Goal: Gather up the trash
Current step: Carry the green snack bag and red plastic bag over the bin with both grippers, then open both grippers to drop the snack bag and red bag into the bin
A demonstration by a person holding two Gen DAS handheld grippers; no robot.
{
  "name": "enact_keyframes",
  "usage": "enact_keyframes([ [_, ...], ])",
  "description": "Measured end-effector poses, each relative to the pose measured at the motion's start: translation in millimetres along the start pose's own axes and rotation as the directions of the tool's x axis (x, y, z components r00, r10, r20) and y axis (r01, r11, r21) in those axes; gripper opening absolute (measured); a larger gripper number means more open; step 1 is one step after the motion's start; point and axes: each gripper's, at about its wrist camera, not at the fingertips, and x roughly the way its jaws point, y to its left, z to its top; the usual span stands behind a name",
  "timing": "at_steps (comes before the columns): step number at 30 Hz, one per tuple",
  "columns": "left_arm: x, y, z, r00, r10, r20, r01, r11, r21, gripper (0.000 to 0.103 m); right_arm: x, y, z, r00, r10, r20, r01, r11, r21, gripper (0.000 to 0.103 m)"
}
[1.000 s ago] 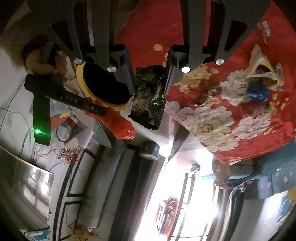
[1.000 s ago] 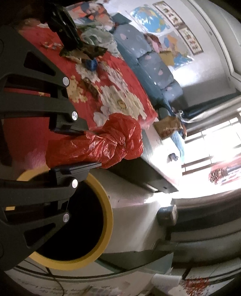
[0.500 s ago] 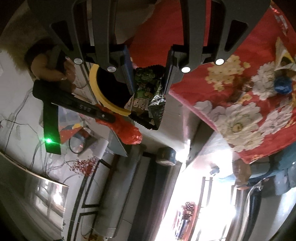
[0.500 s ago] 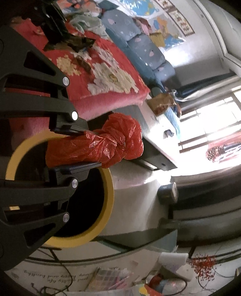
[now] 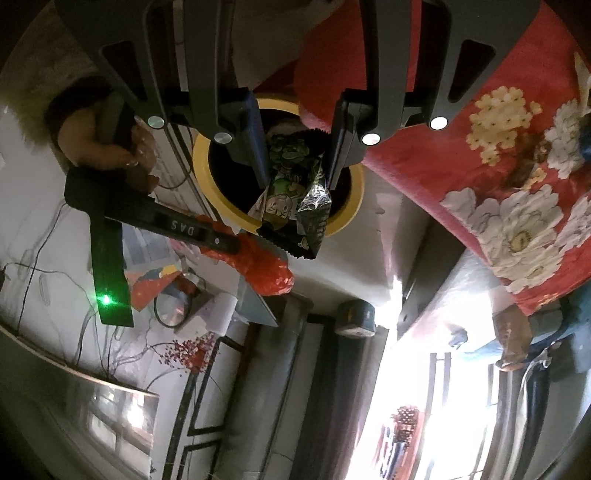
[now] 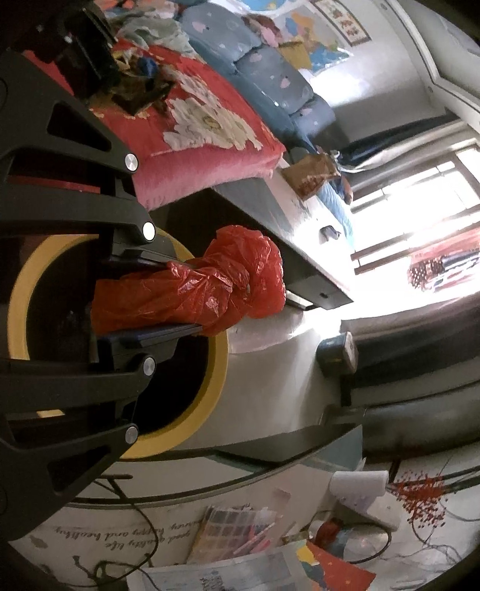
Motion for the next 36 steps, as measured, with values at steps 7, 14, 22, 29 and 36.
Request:
enact_keyframes([
  [7,21,-11,0,1.0,-0.018,-0.023,0.019,0.999,0.03,0.029,4,-20,-3,0.999,-0.03,-0.013,0.031,0.999,0.035,0.019],
  [14,47,-16,2,0.998,-0.025,-0.056,0.027,0.999,0.043,0.029,9,-39,-7,0.998,-0.05,-0.036,0.052,0.996,0.073,0.019],
  [22,80,-15,2,0.995,-0.029,-0.095,0.034,0.998,0.045,0.031,15,-55,-12,0.996,-0.059,-0.059,0.065,0.992,0.107,0.02],
  [29,105,-12,3,0.991,-0.045,-0.123,0.051,0.998,0.045,0.077,18,-63,-16,0.997,-0.041,-0.071,0.051,0.988,0.147,0.039],
  [36,94,1,3,0.996,0.0,-0.085,0.0,1.0,0.003,0.095,13,-65,-15,0.998,-0.043,-0.051,0.051,0.984,0.173,0.063],
])
